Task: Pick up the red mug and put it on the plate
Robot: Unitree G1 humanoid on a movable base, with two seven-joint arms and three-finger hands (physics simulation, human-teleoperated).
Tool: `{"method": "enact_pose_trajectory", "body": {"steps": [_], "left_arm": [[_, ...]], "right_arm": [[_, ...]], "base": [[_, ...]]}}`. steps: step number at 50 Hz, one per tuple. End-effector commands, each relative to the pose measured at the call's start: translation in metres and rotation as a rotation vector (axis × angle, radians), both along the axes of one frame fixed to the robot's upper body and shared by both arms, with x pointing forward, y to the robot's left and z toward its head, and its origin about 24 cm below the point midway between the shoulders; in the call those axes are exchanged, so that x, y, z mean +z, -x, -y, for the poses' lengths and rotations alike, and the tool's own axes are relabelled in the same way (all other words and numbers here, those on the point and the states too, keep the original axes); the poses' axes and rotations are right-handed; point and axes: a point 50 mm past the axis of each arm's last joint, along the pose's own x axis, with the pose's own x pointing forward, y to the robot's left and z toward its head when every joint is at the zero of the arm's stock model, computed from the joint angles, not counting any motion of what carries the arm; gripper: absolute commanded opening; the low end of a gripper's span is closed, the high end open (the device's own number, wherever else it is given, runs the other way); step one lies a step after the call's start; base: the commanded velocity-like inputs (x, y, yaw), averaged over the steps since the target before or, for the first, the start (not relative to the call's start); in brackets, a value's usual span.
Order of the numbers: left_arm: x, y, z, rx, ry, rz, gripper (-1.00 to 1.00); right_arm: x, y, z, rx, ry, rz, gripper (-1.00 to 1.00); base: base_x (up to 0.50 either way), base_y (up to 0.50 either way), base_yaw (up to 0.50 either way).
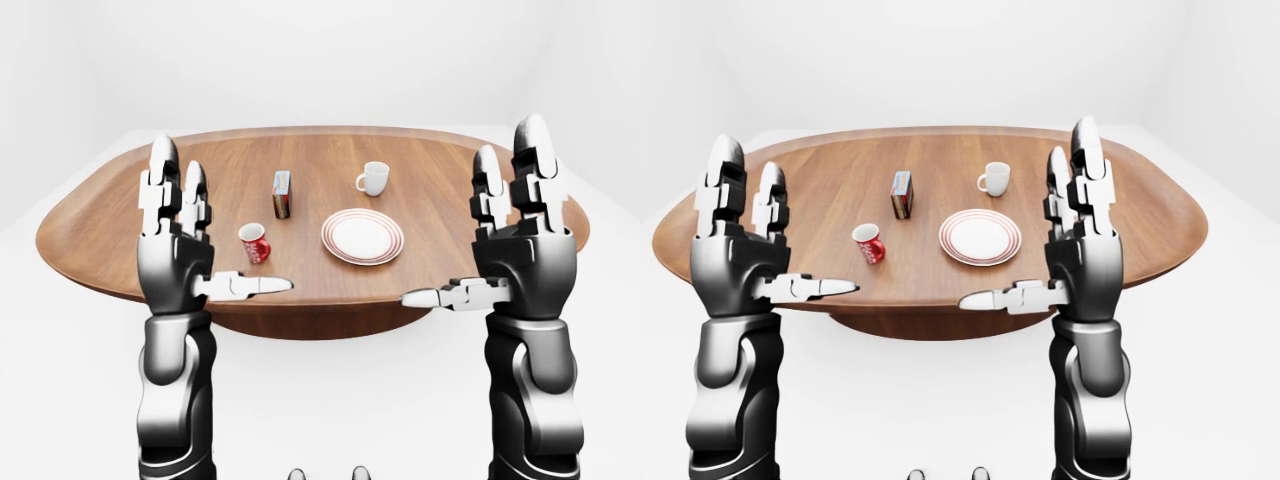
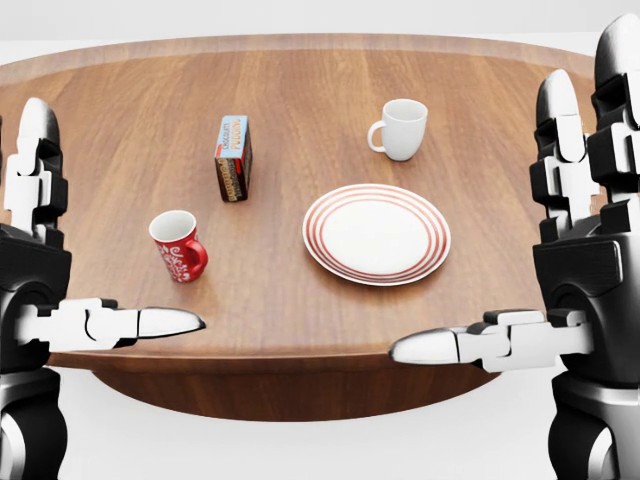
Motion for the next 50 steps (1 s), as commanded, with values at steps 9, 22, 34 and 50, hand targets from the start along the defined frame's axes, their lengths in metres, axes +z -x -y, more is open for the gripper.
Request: {"method": "enact_pose_trajectory", "body": {"steps": [9,22,34,50], "left_arm": [[0.0061,-0.0004,-0.0049,0.013,0.000,0.025,1.00],[0.0077,0.0001,-0.0063,0.015,0.000,0.032,1.00],[0.0072,-0.0003,-0.0061,0.014,0.001,0.030,1.00],[0.0073,-0.0015,-0.0087,0.022,0.005,0.028,1.00]], "right_arm": [[0.0080,0.0056,0.0015,-0.001,0.045,0.043,1.00],[0.0099,0.0061,0.0015,-0.002,0.057,0.053,1.00],[0.0103,0.0069,0.0022,-0.006,0.061,0.055,1.00],[0.0124,0.0080,0.0065,-0.026,0.043,0.066,1.00]], "base": [[0.00,0.50,0.00],[0.00,0.50,0.00],[0.00,0.50,0.00],[0.00,0.15,0.00]]}}
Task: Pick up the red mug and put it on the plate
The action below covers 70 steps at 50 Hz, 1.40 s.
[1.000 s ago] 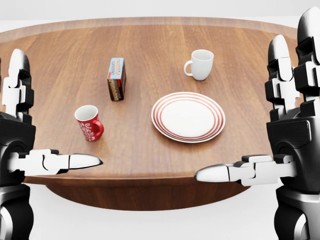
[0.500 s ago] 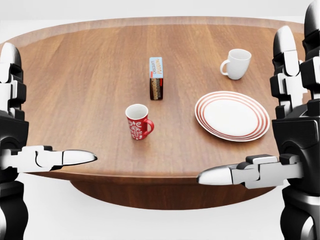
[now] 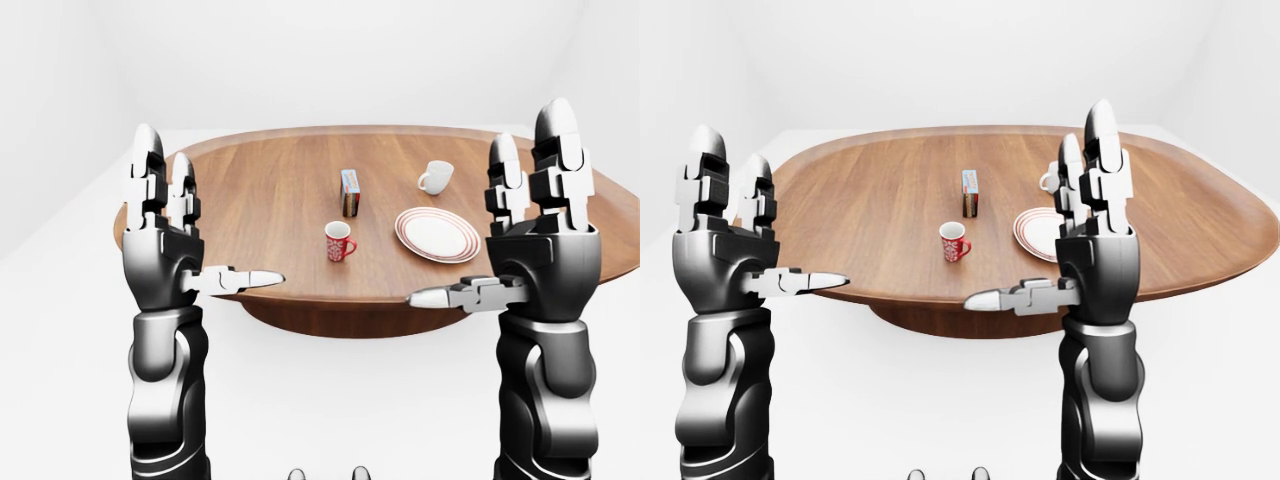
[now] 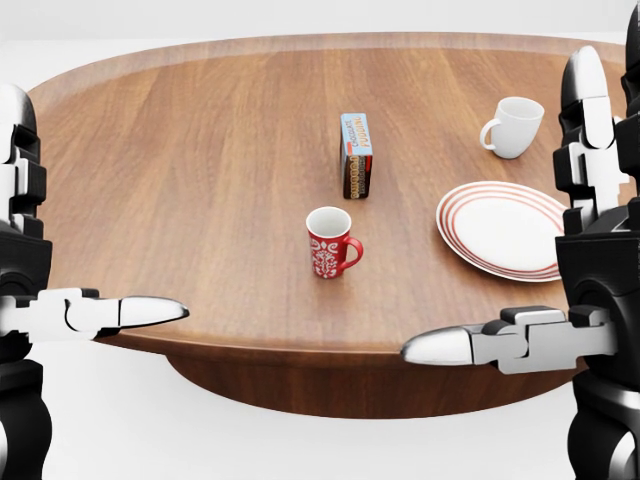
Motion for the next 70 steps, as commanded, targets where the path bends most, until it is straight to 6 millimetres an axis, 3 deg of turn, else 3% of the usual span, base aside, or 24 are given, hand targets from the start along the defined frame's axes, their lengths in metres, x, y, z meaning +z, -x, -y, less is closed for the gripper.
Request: {"method": "enact_pose_trajectory", "body": {"steps": [1,60,70], "left_arm": [[-0.001,-0.001,-0.001,0.001,0.001,-0.005,1.00],[-0.007,-0.005,-0.003,0.004,0.004,-0.037,1.00],[-0.007,-0.005,-0.004,0.007,0.004,-0.037,1.00]], "right_arm": [[0.002,0.003,0.002,0.005,-0.007,0.014,1.00],[-0.003,-0.001,0.000,0.011,-0.009,-0.014,1.00],[-0.005,-0.004,-0.003,0.010,0.009,-0.031,1.00]], "base": [[0.00,0.00,0.00],[0.49,0.00,0.00],[0.04,0.00,0.00]]}}
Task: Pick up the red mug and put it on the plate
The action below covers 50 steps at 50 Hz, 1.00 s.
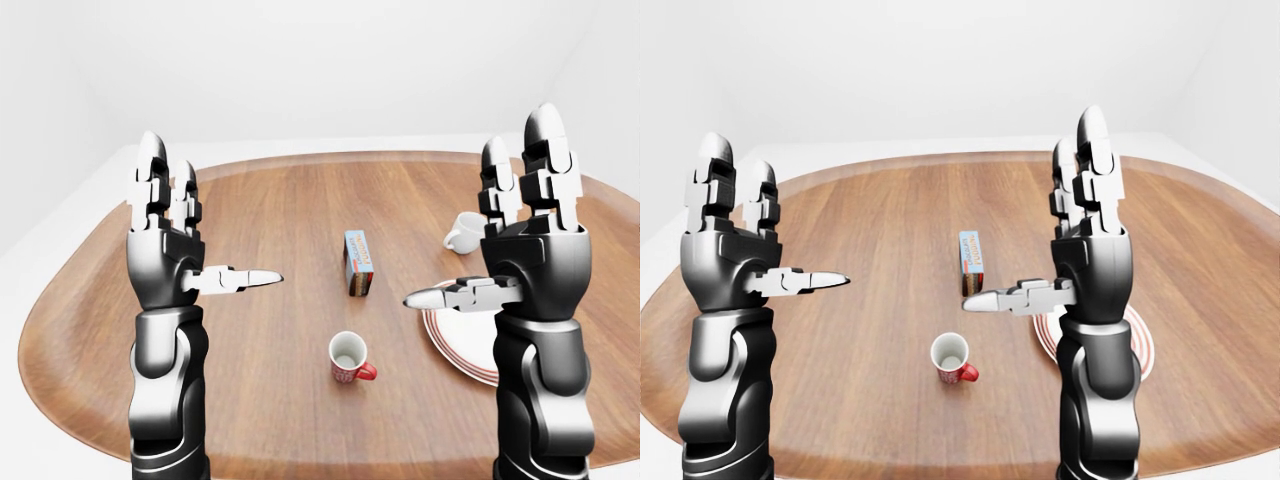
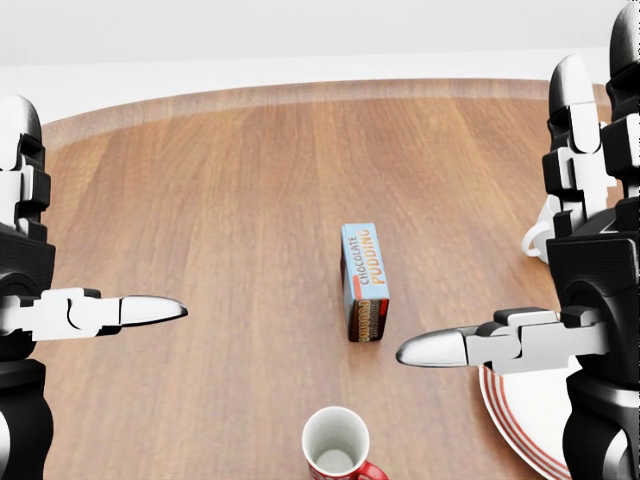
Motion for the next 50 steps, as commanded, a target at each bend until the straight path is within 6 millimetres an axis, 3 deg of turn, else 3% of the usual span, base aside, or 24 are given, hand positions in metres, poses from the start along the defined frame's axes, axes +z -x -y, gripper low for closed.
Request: {"method": "enact_pose_trajectory", "body": {"steps": [1,15,33,41,50], "left_arm": [[0.000,0.000,-0.001,0.004,0.000,0.001,1.00],[-0.004,-0.002,-0.002,0.008,-0.006,-0.019,1.00],[-0.002,-0.002,-0.002,0.012,-0.006,-0.011,1.00],[-0.001,-0.001,-0.002,0.014,-0.006,-0.009,1.00],[-0.002,-0.001,-0.003,0.014,-0.006,-0.010,1.00]], "right_arm": [[-0.003,-0.002,-0.002,-0.008,0.018,-0.014,1.00],[-0.013,0.008,-0.026,0.041,0.130,-0.054,1.00],[-0.004,0.033,-0.053,0.175,0.153,0.013,1.00],[-0.011,0.033,-0.063,0.215,0.179,-0.020,1.00],[-0.015,0.030,-0.083,0.230,0.405,-0.004,1.00]], "base": [[0.00,0.00,0.00],[0.00,0.00,0.00],[0.00,0.00,0.00],[0.00,0.00,0.00],[0.00,0.00,0.00]]}}
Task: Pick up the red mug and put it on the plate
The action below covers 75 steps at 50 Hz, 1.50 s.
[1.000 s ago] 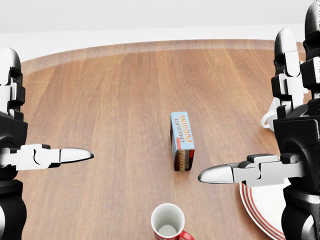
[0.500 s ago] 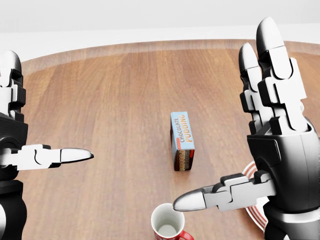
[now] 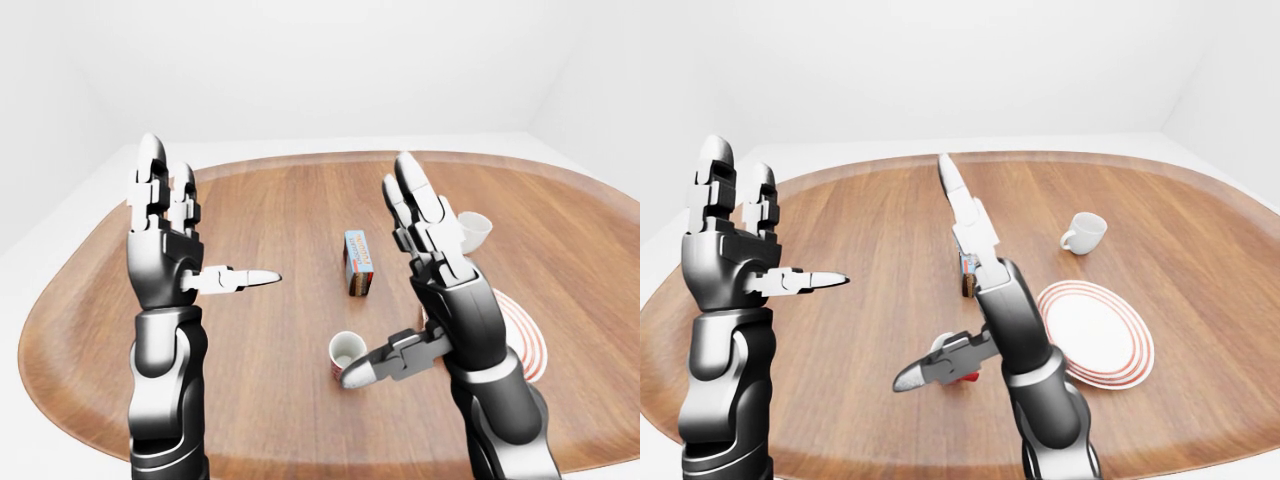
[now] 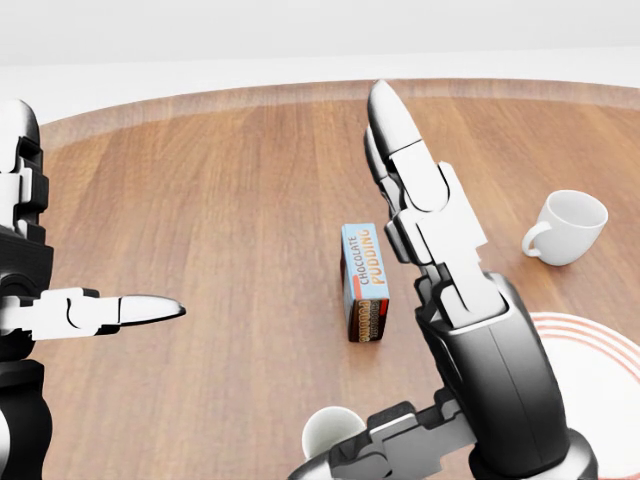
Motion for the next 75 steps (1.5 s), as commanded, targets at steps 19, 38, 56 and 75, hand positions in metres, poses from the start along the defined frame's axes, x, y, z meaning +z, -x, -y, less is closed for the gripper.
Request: {"method": "enact_pose_trajectory", "body": {"steps": [19,38,56,75], "left_arm": [[0.000,0.000,-0.001,0.004,-0.003,0.000,1.00],[-0.007,-0.001,-0.001,0.007,-0.004,-0.031,1.00],[-0.005,0.000,-0.002,0.010,-0.004,-0.023,1.00],[-0.001,-0.001,-0.004,0.015,-0.004,-0.009,1.00]], "right_arm": [[-0.023,-0.017,-0.028,0.001,0.402,-0.054,1.00],[-0.060,-0.025,-0.034,-0.005,0.826,-0.214,1.00],[-0.071,-0.032,-0.039,-0.012,0.853,-0.285,1.00],[-0.088,-0.052,-0.049,0.064,0.829,-0.362,1.00]], "base": [[0.00,0.00,0.00],[0.00,0.00,0.00],[0.00,0.00,0.00],[0.00,0.00,0.00]]}}
